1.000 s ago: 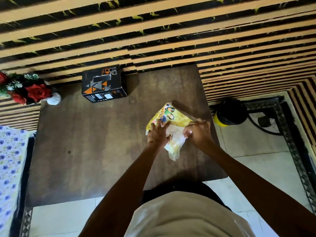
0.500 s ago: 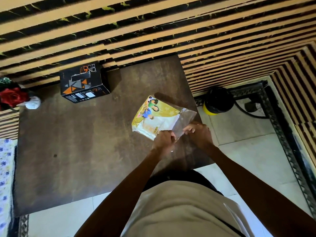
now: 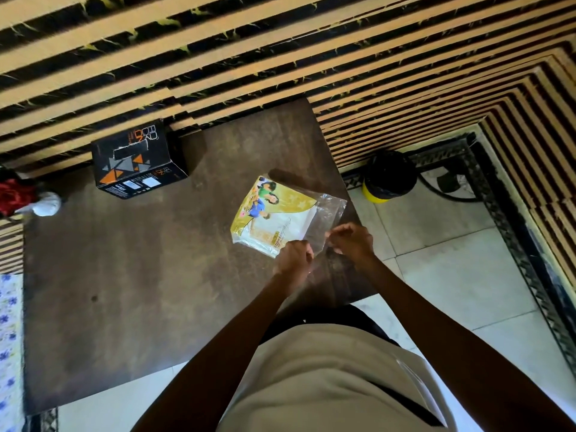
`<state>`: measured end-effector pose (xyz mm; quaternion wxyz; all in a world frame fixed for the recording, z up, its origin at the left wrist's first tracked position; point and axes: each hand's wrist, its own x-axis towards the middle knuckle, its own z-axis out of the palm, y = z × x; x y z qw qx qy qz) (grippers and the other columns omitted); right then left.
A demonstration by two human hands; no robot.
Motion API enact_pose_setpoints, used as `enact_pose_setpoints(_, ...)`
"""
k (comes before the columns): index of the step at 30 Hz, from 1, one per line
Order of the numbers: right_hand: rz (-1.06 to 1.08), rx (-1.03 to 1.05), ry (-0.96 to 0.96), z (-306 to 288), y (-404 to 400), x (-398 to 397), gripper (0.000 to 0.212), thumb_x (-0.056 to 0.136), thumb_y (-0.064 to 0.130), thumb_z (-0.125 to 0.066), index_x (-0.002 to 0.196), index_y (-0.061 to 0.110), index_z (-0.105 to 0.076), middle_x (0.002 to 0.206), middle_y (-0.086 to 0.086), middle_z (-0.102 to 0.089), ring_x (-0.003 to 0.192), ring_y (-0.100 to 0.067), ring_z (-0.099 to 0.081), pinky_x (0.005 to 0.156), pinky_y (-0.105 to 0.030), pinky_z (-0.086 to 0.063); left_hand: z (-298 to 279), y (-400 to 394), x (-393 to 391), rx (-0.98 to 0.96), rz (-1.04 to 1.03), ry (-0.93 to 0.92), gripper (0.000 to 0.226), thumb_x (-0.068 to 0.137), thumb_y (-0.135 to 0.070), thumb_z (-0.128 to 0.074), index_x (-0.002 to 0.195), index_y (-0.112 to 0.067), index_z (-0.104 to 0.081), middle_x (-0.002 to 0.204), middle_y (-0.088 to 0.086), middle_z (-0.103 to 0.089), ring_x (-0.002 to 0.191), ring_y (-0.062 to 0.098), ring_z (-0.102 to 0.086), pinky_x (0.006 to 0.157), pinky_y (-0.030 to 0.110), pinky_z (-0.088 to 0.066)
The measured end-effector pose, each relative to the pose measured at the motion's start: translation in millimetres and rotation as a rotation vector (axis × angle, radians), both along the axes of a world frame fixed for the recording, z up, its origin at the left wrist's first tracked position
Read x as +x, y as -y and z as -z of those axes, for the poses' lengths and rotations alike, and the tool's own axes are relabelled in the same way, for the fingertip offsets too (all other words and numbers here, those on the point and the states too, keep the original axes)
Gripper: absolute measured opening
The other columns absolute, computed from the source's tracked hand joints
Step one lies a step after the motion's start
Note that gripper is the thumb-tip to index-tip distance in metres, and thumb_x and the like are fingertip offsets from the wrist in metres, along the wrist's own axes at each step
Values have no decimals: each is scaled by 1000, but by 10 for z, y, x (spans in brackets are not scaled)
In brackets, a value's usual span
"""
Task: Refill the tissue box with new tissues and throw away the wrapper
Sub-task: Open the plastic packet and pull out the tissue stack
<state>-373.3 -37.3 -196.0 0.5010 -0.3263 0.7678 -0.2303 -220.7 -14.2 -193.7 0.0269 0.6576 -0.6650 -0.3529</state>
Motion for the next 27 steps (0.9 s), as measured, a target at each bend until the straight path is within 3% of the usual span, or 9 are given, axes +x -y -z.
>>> enact_pose_setpoints(3,138,99,100,-27,7,40,23,70,3,-81,83,15,-65,90,-12,-72,62,-16,-65,55,-25,-58,-1,8,26,-48,-87,15,17,86,-23,-65,93,-10,-71,91,7,-76,78,20,-72,69,30,-58)
enact_pose_setpoints(5,122,115,80,-17,10,40,22,73,5,-79,92,11,-68,90,-11,-74,64,-17,-67,57,-26,-59,-33,12,42,-88,-207,-17,16,89,-17,-60,96,-6,-70,91,10,-76,77,22,-71,63,26,-52)
enact_pose_setpoints(8,-140,6,-209,-14,-23,2,9,82,14,-71,90,11,-70,88,-2,-71,78,-19,-66,77,-28,-53,-106,4,74,-163,-369,-80,16,90,-12,-56,96,-2,-66,94,14,-73,82,27,-70,61,24,-42)
enact_pose_setpoints(10,-334,-190,-454,-25,-46,-3,9,86,13,-63,87,9,-72,87,-4,-72,79,-20,-68,73,-27,-51,-167,-19,88,-230,-392,-104,13,91,-11,-54,94,-4,-63,92,14,-73,79,27,-69,60,23,-41)
enact_pose_setpoints(12,-450,-366,-512,-74,-39,58,13,88,9,-61,87,8,-74,90,-10,-76,77,-24,-73,68,-26,-55,-231,-62,92,-284,-379,-127,10,92,-12,-53,93,-7,-61,89,11,-72,73,20,-65,59,21,-40)
enact_pose_setpoints(15,-518,-306,-403,-178,47,267,19,92,14,-60,103,9,-74,104,-10,-76,90,-25,-73,83,-30,-56,-282,-137,84,-352,-383,-163,7,91,-13,-54,93,-10,-60,88,7,-70,71,14,-63,58,18,-40)
enact_pose_setpoints(19,-249,87,-90,-163,228,450,34,88,22,-66,119,7,-65,124,-11,-65,116,-29,-60,99,-34,-49,-232,-220,112,-337,-387,-308,6,90,-14,-58,94,-10,-61,94,6,-69,75,10,-65,57,10,-48)
enact_pose_setpoints(25,-167,123,-106,37,378,538,56,74,37,-79,121,9,-65,125,-9,-66,118,-28,-61,97,-39,-52,-142,-254,292,-274,-405,-372,13,90,-18,-61,99,-9,-63,94,4,-72,74,4,-64,64,7,-50)
enact_pose_setpoints(27,-153,147,-89,497,508,473,68,60,42,-85,117,11,-67,120,-9,-69,115,-27,-63,94,-41,-55,-143,-230,331,-261,-460,-404,13,90,-17,-61,99,-8,-63,93,3,-72,74,1,-64,65,6,-50)
